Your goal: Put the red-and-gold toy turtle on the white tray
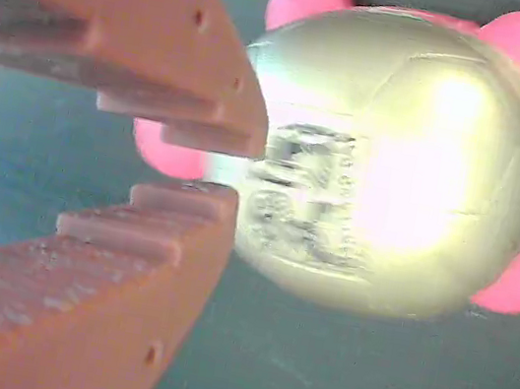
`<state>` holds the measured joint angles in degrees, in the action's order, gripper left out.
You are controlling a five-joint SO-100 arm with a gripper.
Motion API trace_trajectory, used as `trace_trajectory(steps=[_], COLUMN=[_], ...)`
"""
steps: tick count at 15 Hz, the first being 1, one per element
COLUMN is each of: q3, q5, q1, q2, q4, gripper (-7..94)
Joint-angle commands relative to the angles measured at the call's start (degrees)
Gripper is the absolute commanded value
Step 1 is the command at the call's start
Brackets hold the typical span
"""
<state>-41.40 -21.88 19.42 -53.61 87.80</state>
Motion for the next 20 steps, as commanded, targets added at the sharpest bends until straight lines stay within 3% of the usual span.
trace_trajectory(steps=[1,4,6,10,13,15,20], q3=[4.66,7.91,8.44,9.49,12.83,14.94,22.06], q5=[-1.93,-2.55,-2.20,-1.93,-3.34,-3.87,-2.37], q1=[1.23,0.79,0.18,0.53,1.76,2.20,2.37], q2=[0.18,2.64,3.43,4.75,7.56,10.20,17.23], q4=[1.05,3.96,4.92,8.00,9.23,10.28,14.24], gripper=[0,1,26,50,54,67,71])
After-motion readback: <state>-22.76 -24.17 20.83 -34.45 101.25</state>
